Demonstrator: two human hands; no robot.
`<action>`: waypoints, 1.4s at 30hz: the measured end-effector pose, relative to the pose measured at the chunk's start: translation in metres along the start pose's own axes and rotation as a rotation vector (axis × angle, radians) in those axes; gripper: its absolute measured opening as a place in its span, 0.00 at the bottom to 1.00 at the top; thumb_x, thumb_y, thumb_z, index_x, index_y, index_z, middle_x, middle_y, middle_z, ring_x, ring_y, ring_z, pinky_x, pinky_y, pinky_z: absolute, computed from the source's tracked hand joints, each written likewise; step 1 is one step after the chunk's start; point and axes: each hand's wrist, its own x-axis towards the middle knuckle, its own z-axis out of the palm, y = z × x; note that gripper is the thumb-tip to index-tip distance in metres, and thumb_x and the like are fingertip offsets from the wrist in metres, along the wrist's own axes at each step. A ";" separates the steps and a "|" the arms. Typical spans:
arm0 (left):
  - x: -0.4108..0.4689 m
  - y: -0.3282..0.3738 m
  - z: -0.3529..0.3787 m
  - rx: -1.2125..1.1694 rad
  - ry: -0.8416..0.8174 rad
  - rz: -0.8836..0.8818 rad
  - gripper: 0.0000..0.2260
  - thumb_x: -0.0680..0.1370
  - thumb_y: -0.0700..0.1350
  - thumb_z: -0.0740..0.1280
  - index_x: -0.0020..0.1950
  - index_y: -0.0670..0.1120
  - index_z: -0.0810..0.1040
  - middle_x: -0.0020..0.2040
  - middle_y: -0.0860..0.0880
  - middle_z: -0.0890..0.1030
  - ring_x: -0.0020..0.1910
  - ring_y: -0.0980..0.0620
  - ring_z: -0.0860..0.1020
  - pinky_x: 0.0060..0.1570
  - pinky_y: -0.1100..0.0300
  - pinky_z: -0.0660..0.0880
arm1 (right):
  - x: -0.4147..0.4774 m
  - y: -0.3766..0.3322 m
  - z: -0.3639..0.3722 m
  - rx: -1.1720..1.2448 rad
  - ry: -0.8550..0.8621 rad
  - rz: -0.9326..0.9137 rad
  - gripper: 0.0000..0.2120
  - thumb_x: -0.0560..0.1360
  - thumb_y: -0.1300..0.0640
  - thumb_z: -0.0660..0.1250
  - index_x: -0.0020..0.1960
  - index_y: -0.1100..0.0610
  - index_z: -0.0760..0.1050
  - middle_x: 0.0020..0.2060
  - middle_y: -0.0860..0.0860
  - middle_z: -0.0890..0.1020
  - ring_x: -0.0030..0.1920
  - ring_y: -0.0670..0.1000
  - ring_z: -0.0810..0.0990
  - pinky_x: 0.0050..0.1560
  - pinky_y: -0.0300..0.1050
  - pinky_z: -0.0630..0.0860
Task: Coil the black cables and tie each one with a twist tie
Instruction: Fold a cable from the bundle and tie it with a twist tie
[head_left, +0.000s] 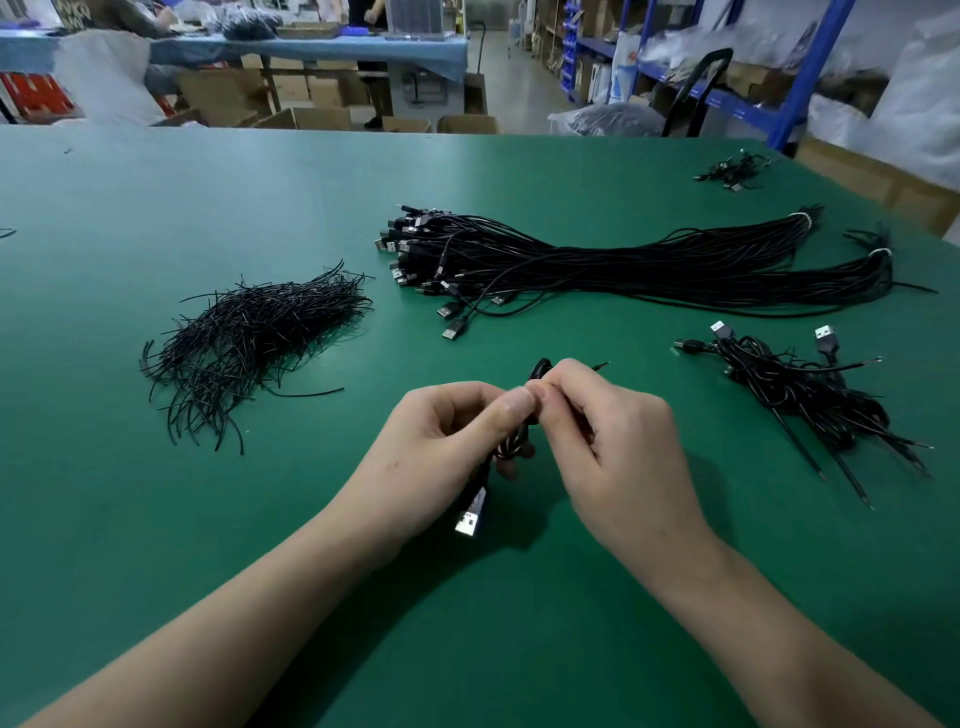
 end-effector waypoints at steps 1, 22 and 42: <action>-0.001 0.001 0.002 -0.035 -0.014 0.003 0.16 0.77 0.58 0.69 0.45 0.46 0.84 0.36 0.48 0.82 0.34 0.54 0.78 0.34 0.61 0.73 | 0.000 0.000 0.000 -0.001 0.007 0.001 0.14 0.82 0.53 0.61 0.39 0.56 0.71 0.25 0.43 0.64 0.27 0.47 0.64 0.29 0.49 0.64; 0.008 -0.006 -0.009 0.692 0.349 0.717 0.06 0.77 0.47 0.74 0.53 0.50 0.87 0.47 0.50 0.79 0.44 0.49 0.73 0.47 0.62 0.68 | 0.004 -0.003 0.004 0.855 -0.148 0.660 0.18 0.83 0.56 0.61 0.35 0.58 0.71 0.24 0.45 0.61 0.25 0.44 0.56 0.26 0.38 0.55; 0.003 0.001 -0.005 0.308 0.051 0.224 0.08 0.79 0.46 0.72 0.41 0.47 0.80 0.35 0.49 0.78 0.26 0.63 0.68 0.29 0.72 0.62 | 0.005 0.010 0.000 0.490 -0.219 0.383 0.19 0.82 0.49 0.61 0.34 0.55 0.66 0.28 0.53 0.61 0.28 0.50 0.59 0.29 0.49 0.55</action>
